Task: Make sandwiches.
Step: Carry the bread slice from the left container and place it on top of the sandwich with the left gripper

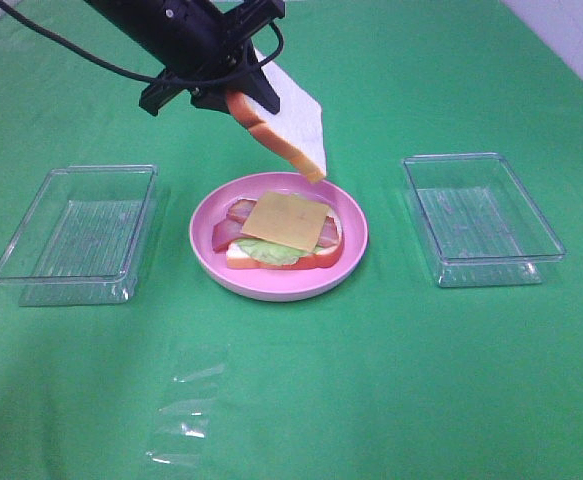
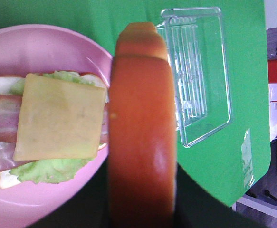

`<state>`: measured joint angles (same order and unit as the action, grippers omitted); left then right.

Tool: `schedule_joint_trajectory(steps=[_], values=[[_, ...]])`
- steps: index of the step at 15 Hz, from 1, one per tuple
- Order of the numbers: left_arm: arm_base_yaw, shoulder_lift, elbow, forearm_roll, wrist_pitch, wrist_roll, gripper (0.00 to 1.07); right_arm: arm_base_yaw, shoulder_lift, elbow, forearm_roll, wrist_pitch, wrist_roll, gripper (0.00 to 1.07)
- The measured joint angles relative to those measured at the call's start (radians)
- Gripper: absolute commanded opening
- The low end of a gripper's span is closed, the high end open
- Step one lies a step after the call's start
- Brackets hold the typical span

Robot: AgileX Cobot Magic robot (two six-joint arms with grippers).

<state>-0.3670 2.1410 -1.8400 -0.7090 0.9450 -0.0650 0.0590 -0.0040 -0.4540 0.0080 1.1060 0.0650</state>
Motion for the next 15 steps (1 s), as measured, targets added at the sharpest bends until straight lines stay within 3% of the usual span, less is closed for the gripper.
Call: schedule_joint_trajectory(steps=[3, 6, 15], values=[[-0.001, 0.013, 0.077, -0.057, -0.048, 0.023, 0.00, 0.000, 0.000, 0.000, 0.000, 0.000, 0.000, 0.98], [-0.001, 0.013, 0.173, -0.179, -0.127, 0.140, 0.00, 0.000, 0.000, 0.000, 0.000, 0.000, 0.000, 0.98], [-0.001, 0.091, 0.180, -0.214, -0.139, 0.190, 0.00, 0.000, 0.000, 0.000, 0.000, 0.000, 0.000, 0.98]])
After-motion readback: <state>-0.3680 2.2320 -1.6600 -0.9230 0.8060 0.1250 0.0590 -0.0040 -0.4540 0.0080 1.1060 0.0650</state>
